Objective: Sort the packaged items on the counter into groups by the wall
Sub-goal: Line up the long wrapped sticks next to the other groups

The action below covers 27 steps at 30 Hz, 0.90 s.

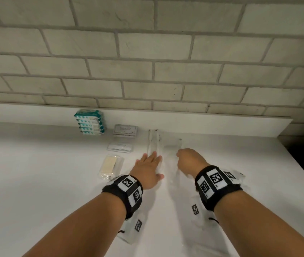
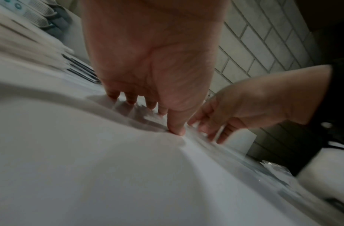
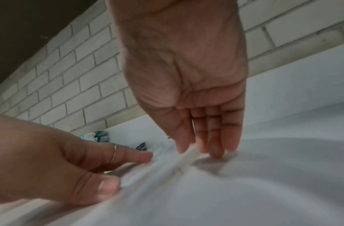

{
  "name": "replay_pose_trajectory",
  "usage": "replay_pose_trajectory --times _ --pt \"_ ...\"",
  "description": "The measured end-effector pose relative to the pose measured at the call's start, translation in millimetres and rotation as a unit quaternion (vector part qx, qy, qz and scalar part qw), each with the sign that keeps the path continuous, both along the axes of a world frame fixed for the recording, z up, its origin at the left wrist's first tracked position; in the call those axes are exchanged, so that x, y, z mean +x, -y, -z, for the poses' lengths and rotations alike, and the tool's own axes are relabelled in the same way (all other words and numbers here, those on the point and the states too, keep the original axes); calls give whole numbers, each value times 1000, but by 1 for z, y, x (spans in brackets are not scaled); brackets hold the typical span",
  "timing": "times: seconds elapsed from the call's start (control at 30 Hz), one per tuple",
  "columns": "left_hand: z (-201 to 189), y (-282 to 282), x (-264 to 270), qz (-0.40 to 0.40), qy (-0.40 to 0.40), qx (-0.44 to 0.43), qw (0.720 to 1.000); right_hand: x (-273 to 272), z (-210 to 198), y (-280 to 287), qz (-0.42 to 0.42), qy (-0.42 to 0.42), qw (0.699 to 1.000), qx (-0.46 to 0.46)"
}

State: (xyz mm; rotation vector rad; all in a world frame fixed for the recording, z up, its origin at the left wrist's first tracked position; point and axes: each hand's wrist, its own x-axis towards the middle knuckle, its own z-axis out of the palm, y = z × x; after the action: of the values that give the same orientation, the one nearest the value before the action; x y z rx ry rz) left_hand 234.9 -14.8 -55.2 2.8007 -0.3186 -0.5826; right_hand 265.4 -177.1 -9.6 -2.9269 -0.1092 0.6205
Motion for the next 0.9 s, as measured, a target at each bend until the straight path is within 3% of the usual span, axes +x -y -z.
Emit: replay_pose_trajectory --times 0.13,0.4,0.57,0.67,0.73,0.8,0.9 --pt "0 1 1 -9 -15 -18 1000 8 5 -16 -21 5 999 32" --pt "-4 8 -1 -44 -36 -44 997 9 16 -27 -62 3 998 -30" --pt "-8 14 -3 -36 -44 -15 998 10 -1 -3 -47 -39 995 84" --pt "-12 21 -3 0 -10 40 999 13 -29 36 -6 9 994 104" --pt "-15 25 -5 50 11 76 996 14 -43 66 72 26 987 143" --pt "-15 27 -6 62 2 85 994 13 -50 90 153 23 975 162" --pt "-11 28 -9 50 -17 90 995 0 -49 112 223 -39 967 114"
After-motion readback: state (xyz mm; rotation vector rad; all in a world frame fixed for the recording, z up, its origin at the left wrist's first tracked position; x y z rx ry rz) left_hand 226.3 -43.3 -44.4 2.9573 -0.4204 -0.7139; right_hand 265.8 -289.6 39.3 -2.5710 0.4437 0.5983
